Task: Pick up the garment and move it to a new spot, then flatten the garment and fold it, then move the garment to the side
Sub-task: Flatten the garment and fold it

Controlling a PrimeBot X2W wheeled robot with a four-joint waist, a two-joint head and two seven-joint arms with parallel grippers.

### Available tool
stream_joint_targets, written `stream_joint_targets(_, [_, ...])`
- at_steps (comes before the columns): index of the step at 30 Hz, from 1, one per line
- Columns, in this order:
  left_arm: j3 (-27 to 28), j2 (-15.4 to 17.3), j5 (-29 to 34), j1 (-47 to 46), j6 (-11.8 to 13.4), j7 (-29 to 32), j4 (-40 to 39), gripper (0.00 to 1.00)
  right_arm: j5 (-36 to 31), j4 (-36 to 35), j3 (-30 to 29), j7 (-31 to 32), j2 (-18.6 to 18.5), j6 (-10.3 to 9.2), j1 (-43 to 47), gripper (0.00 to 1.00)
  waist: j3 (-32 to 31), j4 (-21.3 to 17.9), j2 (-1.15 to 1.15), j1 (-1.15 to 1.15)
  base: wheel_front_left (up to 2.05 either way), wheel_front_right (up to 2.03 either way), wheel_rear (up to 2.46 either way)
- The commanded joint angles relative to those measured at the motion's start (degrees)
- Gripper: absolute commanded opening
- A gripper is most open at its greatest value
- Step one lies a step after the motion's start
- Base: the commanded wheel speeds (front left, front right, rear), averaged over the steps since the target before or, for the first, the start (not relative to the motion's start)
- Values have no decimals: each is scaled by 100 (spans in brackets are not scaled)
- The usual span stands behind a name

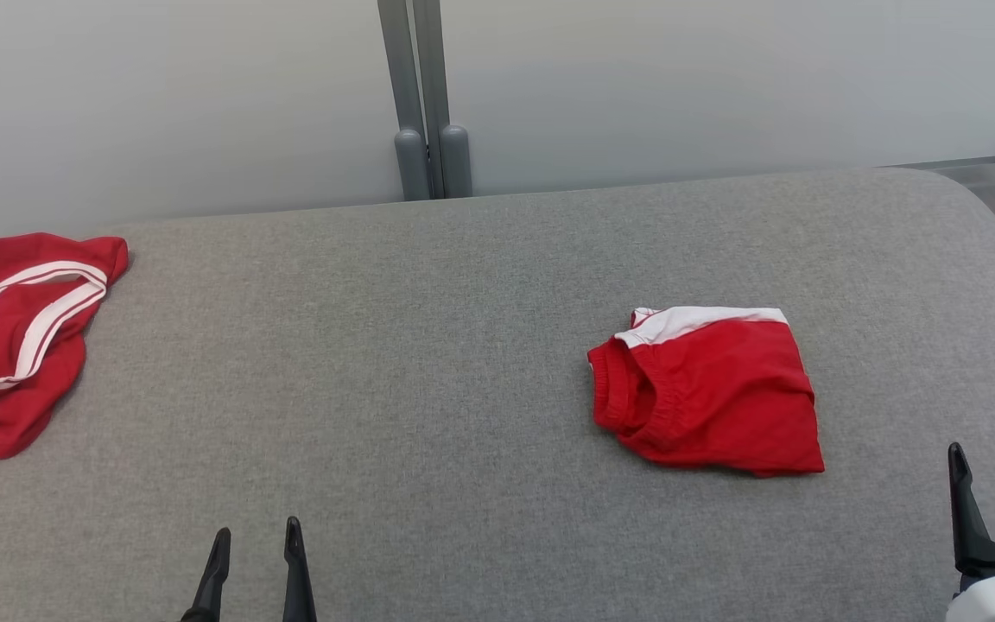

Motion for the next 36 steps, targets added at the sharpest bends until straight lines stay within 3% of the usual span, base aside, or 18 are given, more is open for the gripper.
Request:
stream_joint_targets(1, [33,17,-9,48,-7,-18,0,100,-5,-41,-14,-24,28,-8,32,100,1,3,0,0,0,0,0])
stream_joint_targets(3, [42,17,-15,32,-6,-18,-4,100,19,-102,14,-24,74,-8,-4,100,9,9,0,0,0,0,0])
stream_joint_targets(4, [40,17,-14,20,-2,-18,-12,100,45,-123,58,-24,82,-7,-28,64,19,15,0,0,0,0,0])
stream_joint_targets(5, [36,17,-11,8,-1,-18,-21,100,73,-148,96,-24,91,-7,-54,13,31,24,0,0,0,0,0])
stream_joint_targets(6, [29,17,-3,-9,1,-18,-35,100,114,-182,141,-23,114,-7,-112,0,53,34,0,0,0,0,0])
stream_joint_targets(13, [-75,17,4,-230,59,-18,-158,100,-18,103,986,-20,259,-7,-840,0,422,69,0,0,0,0,0])
stream_joint_targets(18, [-262,17,8,-513,54,-18,-129,100,-441,1222,1484,11,536,-8,-1799,0,840,148,0,0,0,0,0])
stream_joint_targets(27, [-384,18,-47,-857,111,-18,-52,100,-936,2828,1521,220,882,-8,-2941,0,1267,398,0,0,0,0,0])
stream_joint_targets(36, [-478,18,-71,-1053,105,-18,31,100,-1011,3700,1641,517,1026,-7,-3739,0,1395,611,0,0,0,0,0])
